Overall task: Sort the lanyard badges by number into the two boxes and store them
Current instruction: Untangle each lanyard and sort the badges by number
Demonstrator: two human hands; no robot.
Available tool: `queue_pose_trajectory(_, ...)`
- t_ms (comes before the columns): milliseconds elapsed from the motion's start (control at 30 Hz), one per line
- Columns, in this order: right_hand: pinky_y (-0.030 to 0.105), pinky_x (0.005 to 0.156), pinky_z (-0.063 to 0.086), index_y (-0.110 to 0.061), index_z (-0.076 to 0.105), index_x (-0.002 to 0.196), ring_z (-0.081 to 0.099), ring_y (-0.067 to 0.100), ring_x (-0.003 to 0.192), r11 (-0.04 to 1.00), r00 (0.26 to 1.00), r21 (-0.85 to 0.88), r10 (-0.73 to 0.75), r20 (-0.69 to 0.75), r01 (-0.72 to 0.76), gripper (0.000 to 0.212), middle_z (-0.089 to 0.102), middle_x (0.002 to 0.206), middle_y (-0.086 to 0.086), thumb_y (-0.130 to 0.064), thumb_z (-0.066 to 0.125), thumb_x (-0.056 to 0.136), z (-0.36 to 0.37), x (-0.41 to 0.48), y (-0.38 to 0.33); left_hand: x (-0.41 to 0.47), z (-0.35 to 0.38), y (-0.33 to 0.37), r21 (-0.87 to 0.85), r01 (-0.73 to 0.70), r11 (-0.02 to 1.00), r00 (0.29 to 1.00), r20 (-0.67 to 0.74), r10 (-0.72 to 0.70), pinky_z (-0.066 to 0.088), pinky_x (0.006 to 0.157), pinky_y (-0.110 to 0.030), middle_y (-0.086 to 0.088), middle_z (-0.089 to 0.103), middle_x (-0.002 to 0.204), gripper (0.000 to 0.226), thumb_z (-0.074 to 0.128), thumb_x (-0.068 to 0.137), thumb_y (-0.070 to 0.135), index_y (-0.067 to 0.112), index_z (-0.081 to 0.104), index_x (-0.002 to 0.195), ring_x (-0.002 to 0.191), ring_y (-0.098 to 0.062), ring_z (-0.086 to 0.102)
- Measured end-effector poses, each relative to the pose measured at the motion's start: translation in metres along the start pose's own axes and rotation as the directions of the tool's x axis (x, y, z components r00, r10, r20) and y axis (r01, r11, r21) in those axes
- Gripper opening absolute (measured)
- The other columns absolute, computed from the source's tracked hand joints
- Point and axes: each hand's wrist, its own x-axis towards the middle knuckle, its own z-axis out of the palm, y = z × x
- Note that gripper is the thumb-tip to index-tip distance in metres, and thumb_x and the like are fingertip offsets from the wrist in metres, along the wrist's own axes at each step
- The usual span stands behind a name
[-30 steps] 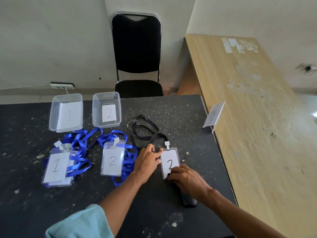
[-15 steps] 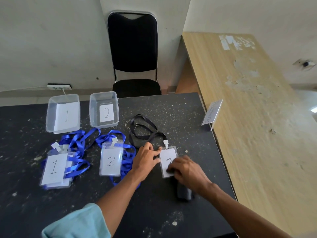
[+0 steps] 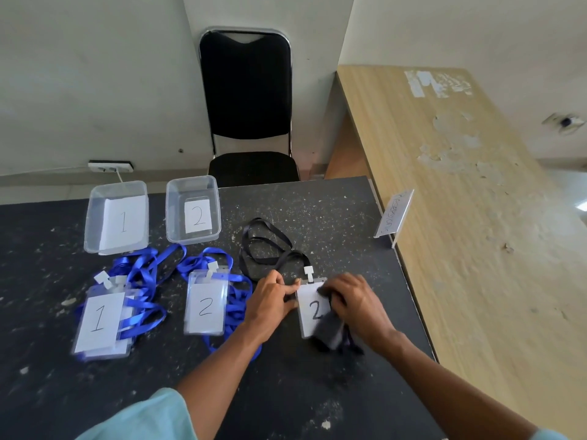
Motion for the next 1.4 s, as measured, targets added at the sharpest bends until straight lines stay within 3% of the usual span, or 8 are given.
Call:
queue_pose_trajectory(133, 0.029, 0.084, 0.048, -0.024, 0.07, 0.109, 0.056, 0.023, 0.096, 0.991, 0.991, -0.067, 0.112, -0.069, -0.116, 0.025, 0.063, 0.106, -0.005, -0.012, 0.056, 0.092, 0.007, 0.028, -0.013, -0.001, 0.0, 0.001, 0.004, 0.005, 1.0, 1.0, -0.003, -0.005, 0.049, 0.065, -0.03, 0.009, 0.039, 0.099, 0.043, 0.065, 0.091, 0.045, 0.038, 0.059, 0.133, 0.093, -0.01, 0.042)
queue_pose_trajectory(333, 0.031, 0.077, 0.052, -0.028, 0.07, 0.1, 0.053, 0.017, 0.093, 0.994, 0.99, -0.05, -0.086, 0.113, 0.092, 0.019, 0.061, 0.1, -0.009, -0.019, 0.058, 0.089, 0.012, -0.002, -0.021, -0.002, 0.001, 0.0, 0.005, 0.006, 1.0, 1.0, -0.007, -0.006, 0.047, 0.064, -0.026, 0.011, 0.039, 0.101, 0.051, 0.068, 0.09, 0.04, 0.041, 0.053, 0.138, 0.095, -0.008, 0.042)
queue_pose_trajectory(600, 0.031, 0.077, 0.046, -0.013, 0.058, 0.103, 0.053, 0.023, 0.098, 0.998, 0.998, -0.002, 0.058, -0.007, -0.058, 0.012, 0.06, 0.104, 0.002, -0.012, 0.055, 0.092, 0.023, 0.039, -0.048, -0.005, 0.006, -0.001, -0.135, 0.078, 0.988, 0.99, -0.105, -0.093, 0.05, 0.089, -0.034, 0.007, 0.052, 0.127, 0.063, 0.074, 0.082, 0.035, 0.027, 0.045, 0.137, 0.12, -0.015, 0.049)
queue_pose_trajectory(733, 0.028, 0.08, 0.048, -0.02, 0.066, 0.107, 0.055, 0.018, 0.098, 0.995, 0.992, 0.06, -0.091, 0.084, 0.086, 0.017, 0.064, 0.103, -0.002, -0.017, 0.059, 0.092, 0.023, 0.024, -0.046, -0.006, 0.006, -0.001, -0.145, 0.082, 0.986, 0.992, -0.087, -0.095, 0.05, 0.083, -0.031, 0.004, 0.051, 0.123, 0.066, 0.075, 0.083, 0.032, 0.023, 0.041, 0.14, 0.115, -0.015, 0.05)
queue_pose_trajectory(867, 0.035, 0.077, 0.051, -0.019, 0.066, 0.103, 0.056, 0.021, 0.098, 0.999, 0.999, 0.042, 0.032, 0.025, -0.033, 0.017, 0.063, 0.101, -0.002, -0.014, 0.06, 0.088, 0.013, 0.04, -0.028, -0.006, 0.008, 0.0, -0.077, 0.062, 0.995, 0.992, -0.102, -0.069, 0.052, 0.087, -0.032, 0.006, 0.049, 0.127, 0.057, 0.074, 0.084, 0.034, 0.03, 0.046, 0.134, 0.119, -0.015, 0.048)
queue_pose_trajectory(1000, 0.03, 0.083, 0.05, -0.025, 0.069, 0.109, 0.056, 0.017, 0.097, 0.998, 0.999, 0.051, -0.035, 0.031, 0.033, 0.024, 0.067, 0.107, -0.007, -0.013, 0.064, 0.089, 0.023, 0.021, -0.03, -0.006, 0.007, 0.0, -0.04, 0.02, 0.999, 0.997, -0.077, -0.023, 0.051, 0.084, -0.028, 0.005, 0.047, 0.124, 0.047, 0.072, 0.087, 0.031, 0.037, 0.053, 0.13, 0.114, -0.016, 0.048)
queue_pose_trajectory(1200, 0.024, 0.085, 0.049, -0.027, 0.071, 0.105, 0.059, 0.011, 0.096, 0.977, 0.943, 0.099, -0.209, 0.259, 0.19, 0.023, 0.069, 0.103, -0.011, -0.019, 0.061, 0.086, 0.008, -0.007, -0.024, -0.002, 0.002, 0.001, -0.065, 0.055, 0.996, 0.998, -0.036, -0.057, 0.045, 0.075, -0.023, 0.009, 0.045, 0.115, 0.044, 0.074, 0.085, 0.032, 0.035, 0.06, 0.127, 0.112, -0.012, 0.047)
queue_pose_trajectory(1400, 0.026, 0.087, 0.046, -0.024, 0.071, 0.107, 0.058, 0.017, 0.095, 0.996, 0.999, 0.09, 0.01, 0.037, -0.013, 0.024, 0.069, 0.106, -0.007, -0.015, 0.064, 0.086, 0.004, 0.02, -0.018, 0.002, 0.004, -0.006, -0.061, -0.015, 0.998, 0.996, -0.089, 0.009, 0.051, 0.081, -0.029, 0.007, 0.054, 0.103, 0.031, 0.061, 0.096, 0.017, 0.03, 0.068, 0.124, 0.098, -0.013, 0.054)
